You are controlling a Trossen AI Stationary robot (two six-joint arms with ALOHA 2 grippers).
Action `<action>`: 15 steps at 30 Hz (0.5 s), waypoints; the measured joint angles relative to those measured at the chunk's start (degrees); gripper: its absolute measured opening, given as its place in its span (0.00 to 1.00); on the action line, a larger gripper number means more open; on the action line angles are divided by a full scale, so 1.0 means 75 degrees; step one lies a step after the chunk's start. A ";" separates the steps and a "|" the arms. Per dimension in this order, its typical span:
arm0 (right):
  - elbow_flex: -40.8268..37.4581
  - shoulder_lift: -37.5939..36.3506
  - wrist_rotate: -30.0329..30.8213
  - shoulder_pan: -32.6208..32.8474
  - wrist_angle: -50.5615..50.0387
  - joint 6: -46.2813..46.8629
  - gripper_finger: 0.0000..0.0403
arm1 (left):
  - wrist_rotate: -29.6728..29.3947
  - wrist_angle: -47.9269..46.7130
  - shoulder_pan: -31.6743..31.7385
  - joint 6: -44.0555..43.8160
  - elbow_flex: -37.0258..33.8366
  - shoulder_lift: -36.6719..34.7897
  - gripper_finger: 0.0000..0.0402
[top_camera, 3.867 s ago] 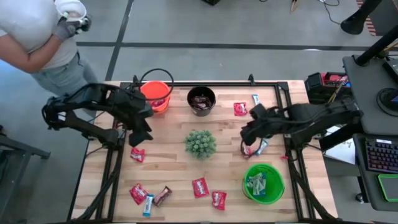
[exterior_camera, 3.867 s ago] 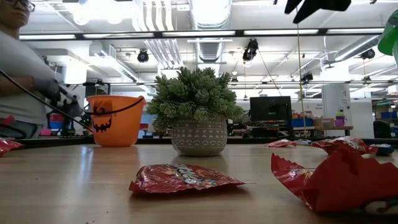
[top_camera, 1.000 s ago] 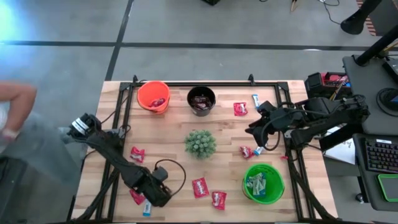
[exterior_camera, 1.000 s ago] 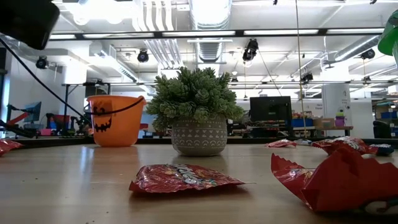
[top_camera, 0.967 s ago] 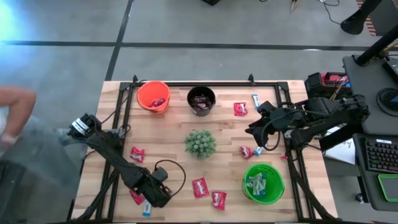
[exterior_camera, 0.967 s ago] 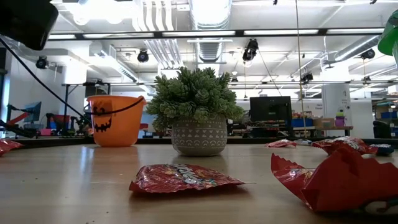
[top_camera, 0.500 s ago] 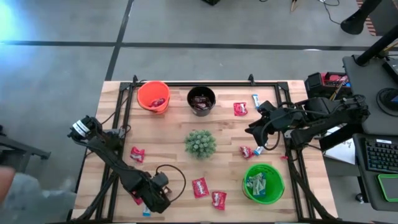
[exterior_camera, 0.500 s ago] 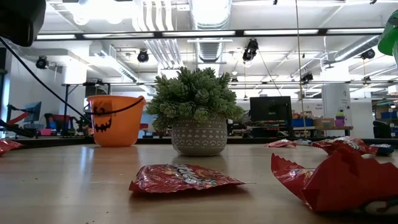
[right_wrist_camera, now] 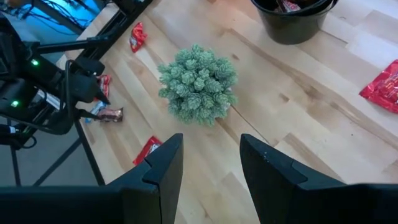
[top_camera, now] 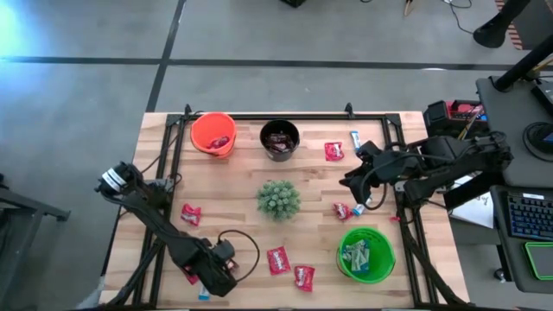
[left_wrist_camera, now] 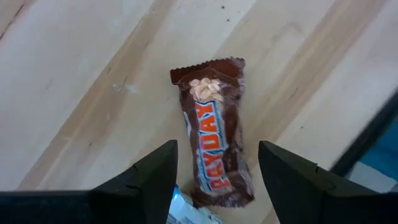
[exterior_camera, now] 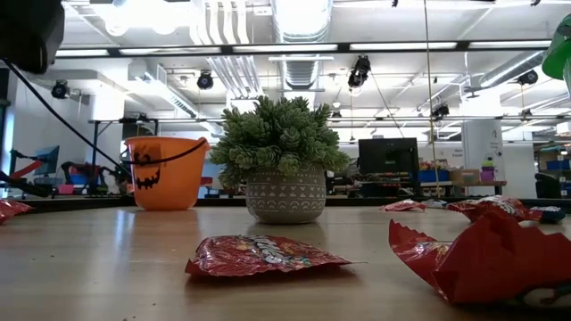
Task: Sort candy
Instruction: Put the brown chocolate into the black bucket
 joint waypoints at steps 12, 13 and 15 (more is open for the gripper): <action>0.0000 0.0336 -0.0180 0.0001 0.0003 -0.0017 0.37 | 0.0017 0.0170 0.0000 -0.0001 -0.0008 0.0524 0.47; 0.0000 0.0340 -0.0182 0.0001 0.0006 -0.0022 0.37 | 0.0020 0.0170 0.0000 -0.0012 -0.0008 0.0544 0.47; 0.0000 0.0356 -0.0180 -0.0002 0.0006 -0.0029 0.37 | 0.0036 0.0173 0.0000 -0.0025 -0.0008 0.0557 0.47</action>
